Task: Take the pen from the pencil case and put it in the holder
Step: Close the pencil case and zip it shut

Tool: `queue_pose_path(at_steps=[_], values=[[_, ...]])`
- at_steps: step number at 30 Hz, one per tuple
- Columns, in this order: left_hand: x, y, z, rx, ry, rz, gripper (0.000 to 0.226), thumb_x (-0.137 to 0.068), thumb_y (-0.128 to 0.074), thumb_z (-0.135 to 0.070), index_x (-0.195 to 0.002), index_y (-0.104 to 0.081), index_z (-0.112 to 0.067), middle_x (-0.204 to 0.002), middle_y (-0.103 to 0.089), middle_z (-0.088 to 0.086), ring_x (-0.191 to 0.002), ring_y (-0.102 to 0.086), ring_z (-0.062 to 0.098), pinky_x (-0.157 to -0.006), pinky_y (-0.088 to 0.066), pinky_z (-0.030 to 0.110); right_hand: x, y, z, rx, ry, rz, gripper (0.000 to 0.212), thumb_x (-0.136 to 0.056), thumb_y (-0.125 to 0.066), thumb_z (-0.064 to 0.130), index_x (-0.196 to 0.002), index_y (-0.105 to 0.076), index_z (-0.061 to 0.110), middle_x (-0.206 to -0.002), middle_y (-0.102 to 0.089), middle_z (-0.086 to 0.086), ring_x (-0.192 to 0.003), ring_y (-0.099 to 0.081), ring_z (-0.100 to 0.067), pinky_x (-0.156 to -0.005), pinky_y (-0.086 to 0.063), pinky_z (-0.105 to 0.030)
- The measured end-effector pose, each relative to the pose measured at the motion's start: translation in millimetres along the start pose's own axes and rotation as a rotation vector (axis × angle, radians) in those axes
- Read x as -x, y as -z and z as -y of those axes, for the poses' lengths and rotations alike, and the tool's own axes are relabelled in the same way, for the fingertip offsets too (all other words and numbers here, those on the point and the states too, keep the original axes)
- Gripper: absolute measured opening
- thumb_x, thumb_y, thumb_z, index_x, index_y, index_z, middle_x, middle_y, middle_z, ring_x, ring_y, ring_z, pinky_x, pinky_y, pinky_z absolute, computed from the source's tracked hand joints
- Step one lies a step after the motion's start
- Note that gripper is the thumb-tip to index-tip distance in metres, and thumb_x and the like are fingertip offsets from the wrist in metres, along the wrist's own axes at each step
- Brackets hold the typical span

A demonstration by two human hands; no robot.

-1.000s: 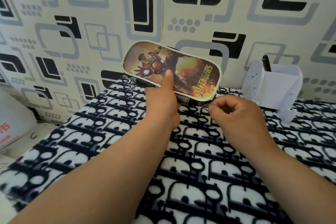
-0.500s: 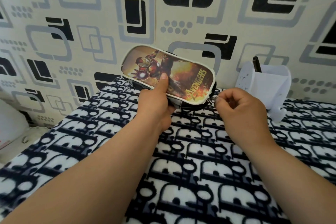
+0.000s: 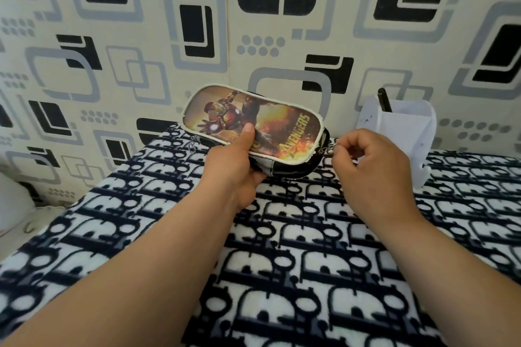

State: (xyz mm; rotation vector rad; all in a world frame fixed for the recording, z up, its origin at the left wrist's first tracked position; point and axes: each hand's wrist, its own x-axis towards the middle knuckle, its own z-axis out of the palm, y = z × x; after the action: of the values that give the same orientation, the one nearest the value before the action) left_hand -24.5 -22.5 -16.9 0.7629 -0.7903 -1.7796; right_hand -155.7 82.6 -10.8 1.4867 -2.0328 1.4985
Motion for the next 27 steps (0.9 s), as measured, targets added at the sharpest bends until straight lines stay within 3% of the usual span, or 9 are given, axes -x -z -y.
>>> queue_pose_path(at_steps=[5, 10, 15, 18, 23, 27], values=[[0.2, 1.8, 2.3, -0.059, 0.05, 0.075, 0.011, -0.086, -0.06, -0.019, -0.085, -0.065, -0.01, -0.07, -0.076, 0.003, -0.065, -0.072, 0.019, -0.054, -0.058, 0.034, -4.9, 6.4, -4.4, 0.005, -0.035, -0.047, 0.014, -0.082, -0.054, 0.015, -0.07, -0.056, 0.023, -0.07, -0.051, 0.02, -0.079, -0.055, -0.019, -0.082, -0.045, -0.052], [2.2, 1.6, 2.1, -0.086, 0.091, 0.144, 0.014, -0.087, -0.059, -0.019, -0.076, -0.064, -0.011, -0.056, -0.071, -0.001, -0.047, -0.065, 0.01, -0.04, -0.048, 0.02, -8.2, 8.5, -8.8, 0.007, -0.059, -0.058, 0.013, -0.083, -0.054, 0.016, -0.072, -0.057, 0.022, -0.07, -0.053, 0.019, -0.079, -0.056, -0.019, -0.083, -0.045, -0.052], [0.7, 4.6, 2.5, -0.124, 0.13, 0.212, 0.011, -0.087, -0.058, -0.017, -0.083, -0.067, -0.01, -0.074, -0.075, 0.005, -0.067, -0.072, 0.019, -0.058, -0.06, 0.037, -9.3, 9.5, -11.1, 0.006, -0.054, -0.066, 0.013, -0.084, -0.054, 0.016, -0.072, -0.057, 0.022, -0.069, -0.052, 0.019, -0.078, -0.055, -0.019, -0.082, -0.045, -0.052], [1.2, 6.1, 0.0, -0.147, 0.159, 0.24, 0.011, -0.086, -0.058, -0.015, -0.085, -0.068, -0.009, -0.081, -0.074, 0.006, -0.072, -0.071, 0.02, -0.064, -0.06, 0.04, -9.5, 9.9, -12.4, 0.0, -0.043, -0.065, 0.012, -0.084, -0.054, 0.017, -0.073, -0.058, 0.022, -0.07, -0.053, 0.02, -0.075, -0.055, -0.017, -0.081, -0.046, -0.049], [3.8, 8.1, -5.2, -0.154, 0.209, 0.294, 0.017, -0.086, -0.056, -0.011, -0.1, -0.065, -0.006, -0.083, -0.075, 0.007, -0.072, -0.072, 0.02, -0.06, -0.06, 0.037, -9.2, 10.3, -15.1, -0.001, 0.005, -0.055, 0.011, -0.083, -0.054, 0.017, -0.074, -0.059, 0.019, -0.069, -0.053, 0.019, -0.071, -0.053, -0.012, -0.071, -0.043, -0.03], [6.5, 8.6, -7.0, -0.172, 0.25, 0.354, 0.018, -0.086, -0.054, -0.01, -0.099, -0.066, -0.006, -0.085, -0.076, 0.009, -0.075, -0.072, 0.021, -0.061, -0.06, 0.038, -8.9, 11.8, -16.6, -0.018, 0.013, -0.044, 0.011, -0.083, -0.053, 0.016, -0.074, -0.058, 0.02, -0.071, -0.054, 0.014, -0.069, -0.052, -0.005, -0.06, -0.034, -0.003]])
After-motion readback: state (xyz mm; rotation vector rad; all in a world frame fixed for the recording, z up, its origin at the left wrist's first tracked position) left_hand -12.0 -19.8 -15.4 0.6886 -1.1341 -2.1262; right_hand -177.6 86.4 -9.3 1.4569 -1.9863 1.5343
